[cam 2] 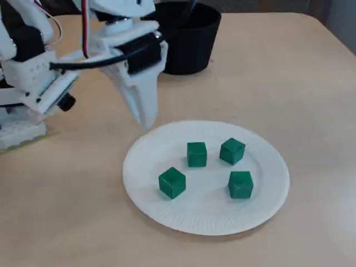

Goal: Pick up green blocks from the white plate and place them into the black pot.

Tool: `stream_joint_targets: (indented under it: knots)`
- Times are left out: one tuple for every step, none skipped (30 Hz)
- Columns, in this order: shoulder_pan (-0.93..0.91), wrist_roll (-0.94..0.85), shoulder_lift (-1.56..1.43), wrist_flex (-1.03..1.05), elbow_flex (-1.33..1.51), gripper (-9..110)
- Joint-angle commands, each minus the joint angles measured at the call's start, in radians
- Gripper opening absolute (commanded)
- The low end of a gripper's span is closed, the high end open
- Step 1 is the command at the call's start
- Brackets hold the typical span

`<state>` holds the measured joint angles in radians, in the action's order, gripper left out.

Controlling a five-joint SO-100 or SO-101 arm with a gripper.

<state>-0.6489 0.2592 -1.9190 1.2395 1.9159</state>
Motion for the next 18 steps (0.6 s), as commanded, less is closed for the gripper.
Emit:
stream_joint_targets:
  knots:
    - [-0.009,-0.023,0.074,0.018,-0.097,-2]
    - [-0.009,-0.048,0.101,0.018,-0.117,-2]
    - [-0.006,-0.087,0.132,0.028,-0.140,-2]
    - [-0.003,-0.101,0.166,0.040,-0.164,-2]
    - [-0.003,-0.110,0.204,0.057,-0.192,-2]
    - [-0.008,-0.112,0.244,0.084,-0.227,-2]
    - [-0.011,-0.112,0.285,0.114,-0.264,-2]
    - [-0.012,-0.112,0.324,0.132,-0.296,-2]
    - [-0.012,-0.117,0.365,0.163,-0.333,-1]
    - [-0.014,-0.120,0.405,0.192,-0.371,3]
    - [-0.014,-0.124,0.440,0.218,-0.407,6]
    - [-0.012,-0.135,0.466,0.236,-0.431,8]
    - [-0.011,-0.146,0.480,0.242,-0.440,12]
    - [-0.008,-0.152,0.486,0.242,-0.440,17]
    - [-0.008,-0.152,0.492,0.242,-0.440,21]
    - [-0.006,-0.152,0.500,0.239,-0.440,23]
    - [-0.005,-0.153,0.509,0.236,-0.440,24]
    - [-0.003,-0.153,0.518,0.232,-0.440,25]
